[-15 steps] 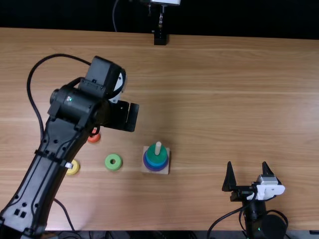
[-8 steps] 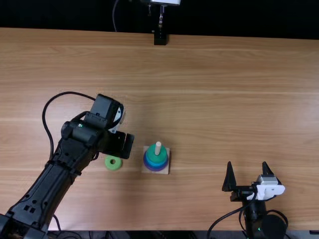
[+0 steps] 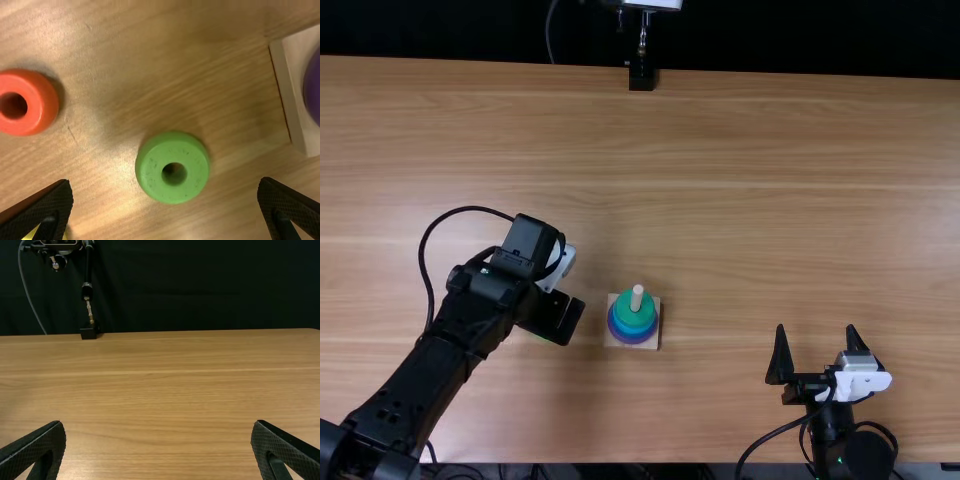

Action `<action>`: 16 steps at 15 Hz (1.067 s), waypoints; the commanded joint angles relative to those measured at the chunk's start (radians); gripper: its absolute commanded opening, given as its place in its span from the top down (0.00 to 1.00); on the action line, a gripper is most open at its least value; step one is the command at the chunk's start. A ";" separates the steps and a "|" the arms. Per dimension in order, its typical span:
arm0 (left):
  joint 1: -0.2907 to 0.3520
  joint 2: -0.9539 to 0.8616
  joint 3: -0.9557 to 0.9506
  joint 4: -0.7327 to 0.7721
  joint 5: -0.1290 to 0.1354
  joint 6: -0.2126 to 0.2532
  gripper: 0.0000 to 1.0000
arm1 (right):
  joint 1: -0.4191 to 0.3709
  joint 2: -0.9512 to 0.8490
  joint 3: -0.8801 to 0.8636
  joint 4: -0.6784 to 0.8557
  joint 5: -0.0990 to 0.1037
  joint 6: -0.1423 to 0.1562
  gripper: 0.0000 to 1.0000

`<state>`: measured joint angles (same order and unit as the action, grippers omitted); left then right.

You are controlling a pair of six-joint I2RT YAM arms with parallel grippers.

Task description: Build the Hanoi tower: stack the rings onto the peg from bottom to top in this color order: purple, dark blue, light blue, dark green, light green, yellow, orange.

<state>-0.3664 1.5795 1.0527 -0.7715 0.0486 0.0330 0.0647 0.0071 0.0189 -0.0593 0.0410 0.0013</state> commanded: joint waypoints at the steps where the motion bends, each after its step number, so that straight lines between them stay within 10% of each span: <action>1: -0.003 0.010 -0.017 0.022 -0.001 0.020 0.00 | -0.011 -0.007 -0.007 -0.004 -0.006 0.002 0.00; 16: 0.000 0.174 -0.037 0.028 -0.001 0.022 0.00 | -0.011 -0.007 -0.007 -0.003 -0.006 0.001 0.00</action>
<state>-0.3664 1.7397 1.0271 -0.7418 0.0414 0.0486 0.0643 0.0071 0.0189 -0.0589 0.0410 0.0013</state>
